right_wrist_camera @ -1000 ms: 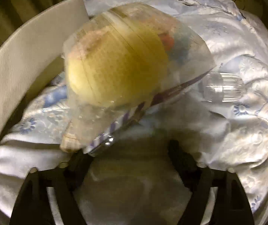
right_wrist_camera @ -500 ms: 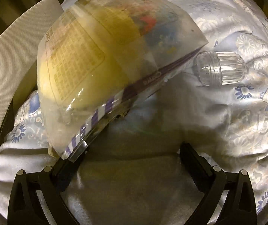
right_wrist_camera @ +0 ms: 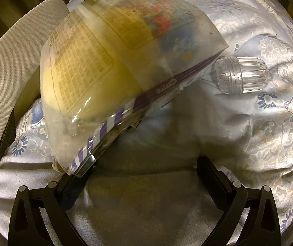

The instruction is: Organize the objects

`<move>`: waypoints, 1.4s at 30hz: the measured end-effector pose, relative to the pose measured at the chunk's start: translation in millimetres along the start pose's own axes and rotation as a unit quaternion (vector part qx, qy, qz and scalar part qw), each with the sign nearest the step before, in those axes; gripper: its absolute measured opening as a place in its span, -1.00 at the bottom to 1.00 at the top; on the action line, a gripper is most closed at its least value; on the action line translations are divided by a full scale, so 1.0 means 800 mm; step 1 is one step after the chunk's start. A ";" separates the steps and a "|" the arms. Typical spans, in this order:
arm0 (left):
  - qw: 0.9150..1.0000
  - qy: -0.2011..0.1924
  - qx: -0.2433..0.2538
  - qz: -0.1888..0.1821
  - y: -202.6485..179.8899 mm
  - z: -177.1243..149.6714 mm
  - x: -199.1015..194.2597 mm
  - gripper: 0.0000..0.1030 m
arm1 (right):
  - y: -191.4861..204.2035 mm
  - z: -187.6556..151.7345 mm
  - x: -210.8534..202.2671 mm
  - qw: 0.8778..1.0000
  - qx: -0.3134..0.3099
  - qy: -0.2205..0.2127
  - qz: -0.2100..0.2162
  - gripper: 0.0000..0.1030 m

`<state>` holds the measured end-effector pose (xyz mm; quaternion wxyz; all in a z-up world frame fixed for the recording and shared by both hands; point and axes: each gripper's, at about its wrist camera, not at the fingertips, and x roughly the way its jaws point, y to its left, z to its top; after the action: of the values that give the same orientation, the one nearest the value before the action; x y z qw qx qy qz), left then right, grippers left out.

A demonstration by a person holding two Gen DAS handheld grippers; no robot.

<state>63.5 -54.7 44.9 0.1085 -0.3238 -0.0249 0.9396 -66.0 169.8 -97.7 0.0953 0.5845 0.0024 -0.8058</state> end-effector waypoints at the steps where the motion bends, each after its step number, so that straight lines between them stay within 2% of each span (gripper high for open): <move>1: 1.000 -0.001 -0.001 -0.001 0.001 0.000 0.000 0.24 | 0.000 0.000 -0.001 1.000 0.000 0.000 0.000 1.00; 42: 1.000 0.004 0.004 -0.003 0.000 -0.002 0.003 0.24 | -0.004 0.010 0.001 1.000 0.001 0.000 0.000 1.00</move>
<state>62.8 -54.1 42.2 0.1126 -0.3273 -0.0213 0.9380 -74.5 171.9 -95.9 0.0944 0.5848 0.0018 -0.8057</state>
